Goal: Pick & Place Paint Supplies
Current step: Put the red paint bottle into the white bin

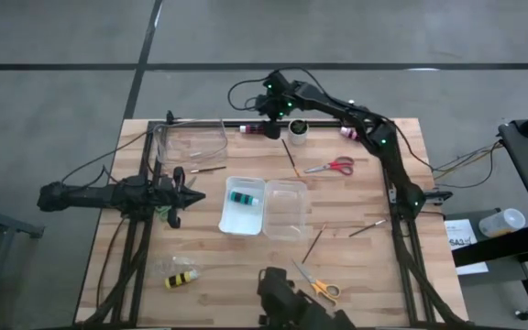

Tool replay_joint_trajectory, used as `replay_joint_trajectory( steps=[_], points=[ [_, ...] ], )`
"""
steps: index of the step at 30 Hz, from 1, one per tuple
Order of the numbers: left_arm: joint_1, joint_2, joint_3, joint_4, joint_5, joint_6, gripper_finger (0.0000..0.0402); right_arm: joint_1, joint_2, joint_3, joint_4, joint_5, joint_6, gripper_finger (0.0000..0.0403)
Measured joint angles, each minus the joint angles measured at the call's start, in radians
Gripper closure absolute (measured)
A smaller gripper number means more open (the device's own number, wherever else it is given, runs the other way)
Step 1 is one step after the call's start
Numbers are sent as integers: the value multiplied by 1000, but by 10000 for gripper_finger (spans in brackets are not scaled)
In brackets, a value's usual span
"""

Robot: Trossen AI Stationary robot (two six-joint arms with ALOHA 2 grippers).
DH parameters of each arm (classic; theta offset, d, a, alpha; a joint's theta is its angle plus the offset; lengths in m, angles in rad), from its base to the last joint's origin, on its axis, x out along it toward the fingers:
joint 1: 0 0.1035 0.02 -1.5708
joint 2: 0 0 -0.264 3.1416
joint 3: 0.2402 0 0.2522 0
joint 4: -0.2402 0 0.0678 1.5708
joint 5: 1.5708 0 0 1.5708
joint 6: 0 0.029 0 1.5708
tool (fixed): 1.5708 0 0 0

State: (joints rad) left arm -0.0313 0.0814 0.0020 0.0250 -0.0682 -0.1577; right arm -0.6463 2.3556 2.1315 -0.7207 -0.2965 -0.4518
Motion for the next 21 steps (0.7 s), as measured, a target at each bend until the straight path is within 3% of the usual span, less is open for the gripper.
replay_joint_trajectory(
  steps=[8,21],
  points=[
    [0,0,0,0,0,0,400,3,117,208,-103,-3,22,138],
    [0,0,0,0,0,0,400,0,163,208,-118,-18,19,138]
  ],
)
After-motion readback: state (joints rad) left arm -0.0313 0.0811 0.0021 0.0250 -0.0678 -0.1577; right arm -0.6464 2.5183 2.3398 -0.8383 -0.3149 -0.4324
